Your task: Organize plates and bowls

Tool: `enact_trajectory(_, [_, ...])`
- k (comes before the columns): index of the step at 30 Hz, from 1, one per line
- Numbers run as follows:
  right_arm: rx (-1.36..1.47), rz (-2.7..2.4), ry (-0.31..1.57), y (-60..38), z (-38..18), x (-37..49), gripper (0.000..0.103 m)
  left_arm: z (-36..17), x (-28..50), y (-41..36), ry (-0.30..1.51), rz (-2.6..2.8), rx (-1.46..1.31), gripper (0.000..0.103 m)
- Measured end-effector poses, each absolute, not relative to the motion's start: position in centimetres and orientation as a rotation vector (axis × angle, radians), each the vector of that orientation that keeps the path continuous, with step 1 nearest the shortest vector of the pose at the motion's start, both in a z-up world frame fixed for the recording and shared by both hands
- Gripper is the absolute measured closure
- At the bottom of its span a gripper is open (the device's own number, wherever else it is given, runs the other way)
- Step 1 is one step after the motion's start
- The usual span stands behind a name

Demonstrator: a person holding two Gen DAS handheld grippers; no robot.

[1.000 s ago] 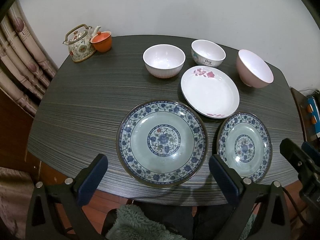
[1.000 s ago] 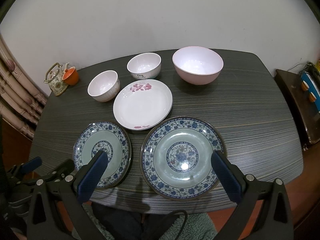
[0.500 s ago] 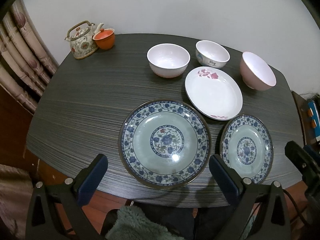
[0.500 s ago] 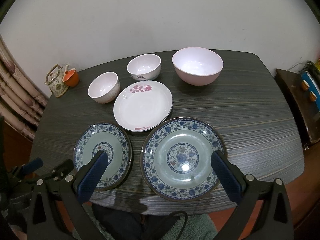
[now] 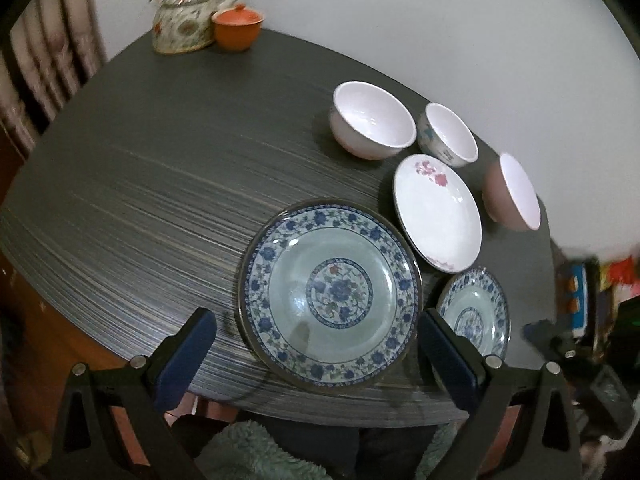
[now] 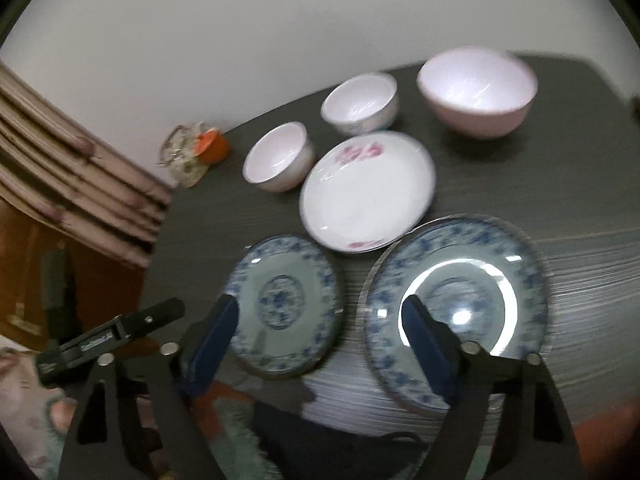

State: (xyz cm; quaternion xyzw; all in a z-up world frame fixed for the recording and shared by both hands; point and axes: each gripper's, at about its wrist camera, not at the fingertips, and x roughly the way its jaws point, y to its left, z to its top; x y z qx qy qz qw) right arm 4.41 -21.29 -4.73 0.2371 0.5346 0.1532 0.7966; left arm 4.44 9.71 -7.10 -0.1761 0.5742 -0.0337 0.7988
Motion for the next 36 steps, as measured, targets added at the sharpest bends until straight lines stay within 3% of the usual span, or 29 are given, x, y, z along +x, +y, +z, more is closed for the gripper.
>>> enact_trajectory(5, [0.561, 0.386, 1.233, -20.3, -7.7, 6.0, 0.041, -8.5, 5.0, 12.1, 1.262, -0.086, -0.488, 0.017])
enact_trajectory(8, [0.549, 0.407, 1.270, -19.3, -8.8, 6.9, 0.041, -9.7, 5.1, 13.2, 1.284, -0.087, -0.546, 0.031])
enact_trajectory(17, [0.508, 0.434, 1.342, -17.4, -11.5, 9.0, 0.051, -13.2, 5.6, 15.3, 1.351, -0.069, -0.652, 0.050])
enact_trajectory(30, [0.490, 0.431, 1.413, -16.4, -14.6, 11.1, 0.063, -16.0, 6.8, 16.3, 1.383, -0.072, -0.662, 0.052])
enact_trajectory(36, [0.467, 0.437, 1.434, -15.6, -15.8, 12.1, 0.068, -16.8, 7.0, 16.1, 1.394, -0.106, -0.682, 0.060])
